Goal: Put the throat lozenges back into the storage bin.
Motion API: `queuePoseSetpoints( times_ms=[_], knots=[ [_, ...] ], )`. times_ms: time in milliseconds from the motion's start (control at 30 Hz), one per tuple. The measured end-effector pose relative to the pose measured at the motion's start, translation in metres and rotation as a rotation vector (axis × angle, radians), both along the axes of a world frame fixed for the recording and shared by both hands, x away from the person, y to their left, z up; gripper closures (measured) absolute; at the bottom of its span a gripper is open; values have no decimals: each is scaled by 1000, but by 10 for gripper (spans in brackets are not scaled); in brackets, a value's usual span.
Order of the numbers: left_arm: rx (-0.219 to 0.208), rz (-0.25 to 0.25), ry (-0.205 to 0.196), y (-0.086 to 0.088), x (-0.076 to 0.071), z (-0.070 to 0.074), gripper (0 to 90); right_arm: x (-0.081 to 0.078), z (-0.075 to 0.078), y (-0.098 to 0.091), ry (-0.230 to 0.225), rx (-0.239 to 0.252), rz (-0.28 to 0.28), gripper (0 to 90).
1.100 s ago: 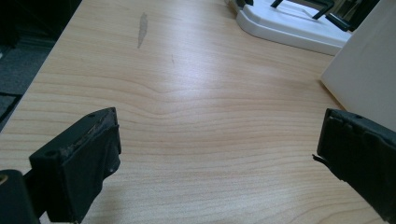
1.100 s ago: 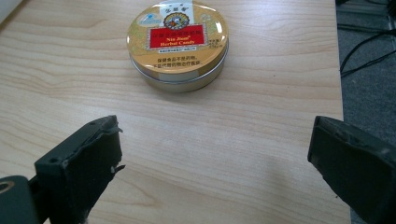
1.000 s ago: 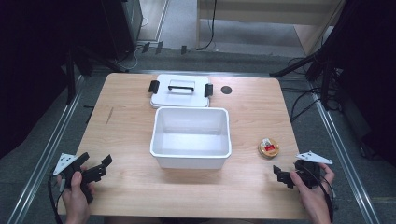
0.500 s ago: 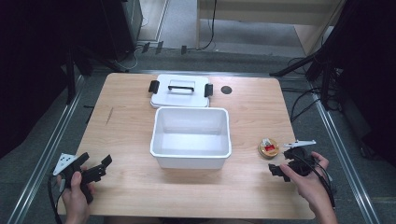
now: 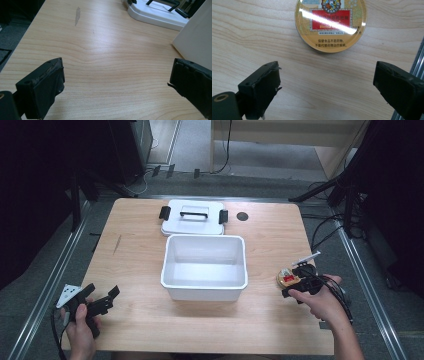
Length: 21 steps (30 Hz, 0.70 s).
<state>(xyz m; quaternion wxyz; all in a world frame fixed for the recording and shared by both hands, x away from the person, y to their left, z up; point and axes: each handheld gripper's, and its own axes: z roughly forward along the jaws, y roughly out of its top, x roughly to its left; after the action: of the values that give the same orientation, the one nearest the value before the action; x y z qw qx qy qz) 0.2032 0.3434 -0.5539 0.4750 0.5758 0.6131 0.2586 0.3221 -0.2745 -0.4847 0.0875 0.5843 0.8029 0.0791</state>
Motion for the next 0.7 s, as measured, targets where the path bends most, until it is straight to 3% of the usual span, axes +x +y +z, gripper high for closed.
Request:
queuePoseSetpoints(
  times_ms=[367,700],
  knots=[
    [-2,0,1,0,0,0,3,35,-10,9,74,-3,-87,69],
    [-3,-2,3,0,0,0,3,51,-21,16,90,-19,-139,70]
  ],
)
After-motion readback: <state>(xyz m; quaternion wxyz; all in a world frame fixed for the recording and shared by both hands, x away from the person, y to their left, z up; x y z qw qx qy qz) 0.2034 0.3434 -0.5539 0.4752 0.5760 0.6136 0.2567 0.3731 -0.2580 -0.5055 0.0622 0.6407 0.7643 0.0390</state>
